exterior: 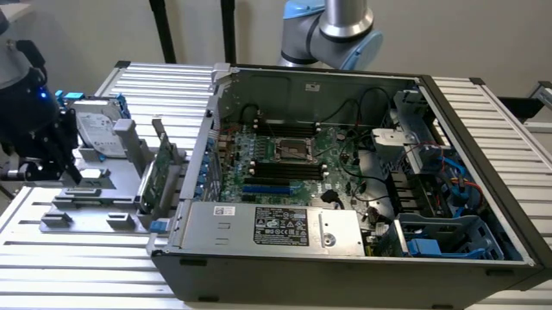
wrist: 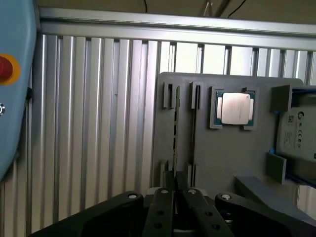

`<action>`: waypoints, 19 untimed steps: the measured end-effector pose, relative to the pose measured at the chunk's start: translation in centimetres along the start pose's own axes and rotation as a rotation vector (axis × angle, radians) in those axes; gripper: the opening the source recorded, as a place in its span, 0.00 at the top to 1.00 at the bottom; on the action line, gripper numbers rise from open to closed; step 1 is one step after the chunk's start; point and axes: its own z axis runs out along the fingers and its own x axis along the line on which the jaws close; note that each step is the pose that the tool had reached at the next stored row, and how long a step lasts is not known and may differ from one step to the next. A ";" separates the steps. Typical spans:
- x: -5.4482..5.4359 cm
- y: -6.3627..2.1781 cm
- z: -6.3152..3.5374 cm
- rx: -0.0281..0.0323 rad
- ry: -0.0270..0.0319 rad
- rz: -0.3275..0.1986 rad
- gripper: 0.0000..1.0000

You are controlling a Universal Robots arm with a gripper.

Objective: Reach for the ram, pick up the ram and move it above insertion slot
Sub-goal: 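Pick up the ram and move it above insertion slot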

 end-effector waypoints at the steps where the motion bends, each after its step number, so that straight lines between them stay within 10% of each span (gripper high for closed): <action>1: 0.0 -0.16 -0.45 0.0001 -0.0001 0.000 0.87; 7: 0.0 -1.46 -3.19 0.0001 -0.0001 0.000 0.87; 19: 0.2 -6.79 -8.62 -0.0055 -0.0061 0.000 0.87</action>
